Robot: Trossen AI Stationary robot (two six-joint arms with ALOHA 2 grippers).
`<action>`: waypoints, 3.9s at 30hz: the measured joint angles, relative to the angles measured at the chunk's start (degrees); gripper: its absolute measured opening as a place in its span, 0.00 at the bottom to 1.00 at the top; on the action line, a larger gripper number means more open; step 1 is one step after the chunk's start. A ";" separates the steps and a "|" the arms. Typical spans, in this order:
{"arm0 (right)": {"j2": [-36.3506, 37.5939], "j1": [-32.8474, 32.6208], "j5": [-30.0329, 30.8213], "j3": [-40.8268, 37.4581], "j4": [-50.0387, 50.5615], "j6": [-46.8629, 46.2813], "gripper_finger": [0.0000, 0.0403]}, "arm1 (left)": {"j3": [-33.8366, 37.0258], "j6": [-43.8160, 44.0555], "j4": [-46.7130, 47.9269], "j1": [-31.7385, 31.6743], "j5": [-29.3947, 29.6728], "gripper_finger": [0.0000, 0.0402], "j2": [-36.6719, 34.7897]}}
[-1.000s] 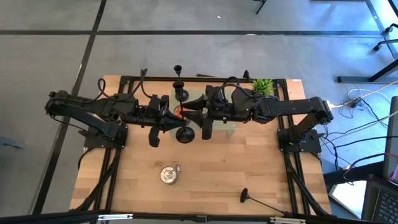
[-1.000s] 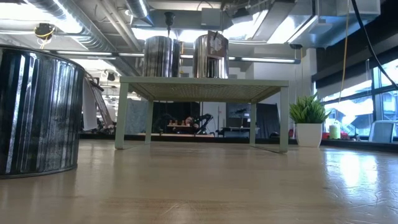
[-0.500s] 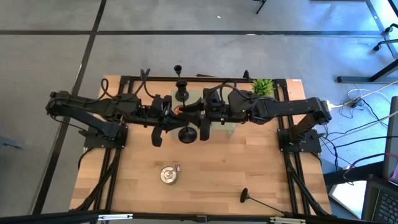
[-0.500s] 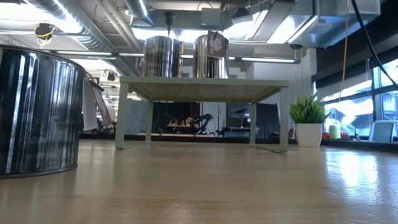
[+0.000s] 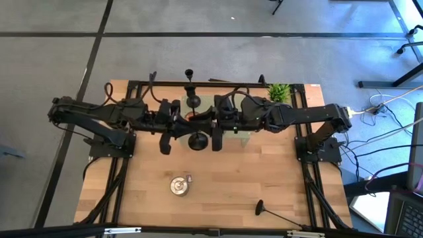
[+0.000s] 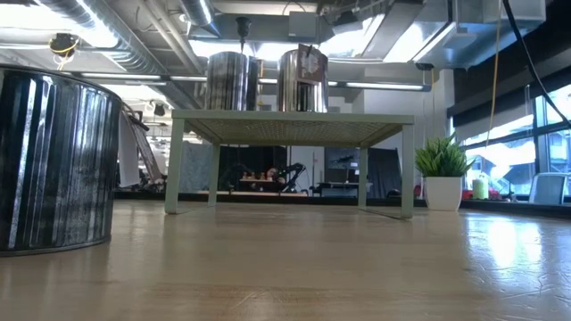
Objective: Pick & Place candle stick holders
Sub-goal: Put the top candle holder on the shelf aligned with the other candle holder
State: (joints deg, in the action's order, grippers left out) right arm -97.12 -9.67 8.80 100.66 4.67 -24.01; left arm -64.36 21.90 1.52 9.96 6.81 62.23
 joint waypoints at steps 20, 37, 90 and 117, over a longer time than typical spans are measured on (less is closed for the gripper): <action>-0.02 0.07 0.20 0.00 -0.81 0.47 0.06 | 0.00 0.65 3.36 0.92 1.15 0.02 -1.13; 1.78 0.74 19.00 -0.02 -1.17 16.35 0.04 | 0.00 7.78 13.45 2.11 4.01 0.23 -7.56; 14.55 34.65 -30.74 -26.53 -9.78 29.40 0.04 | 0.00 19.55 2.51 22.32 52.37 0.17 0.91; 9.95 36.22 -28.30 -35.82 -31.59 31.73 0.04 | 0.24 32.59 24.42 22.32 64.17 0.17 2.53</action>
State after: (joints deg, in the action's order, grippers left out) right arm -87.17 26.55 -19.50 64.84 -26.93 7.72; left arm -64.12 54.50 25.94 32.27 70.98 64.77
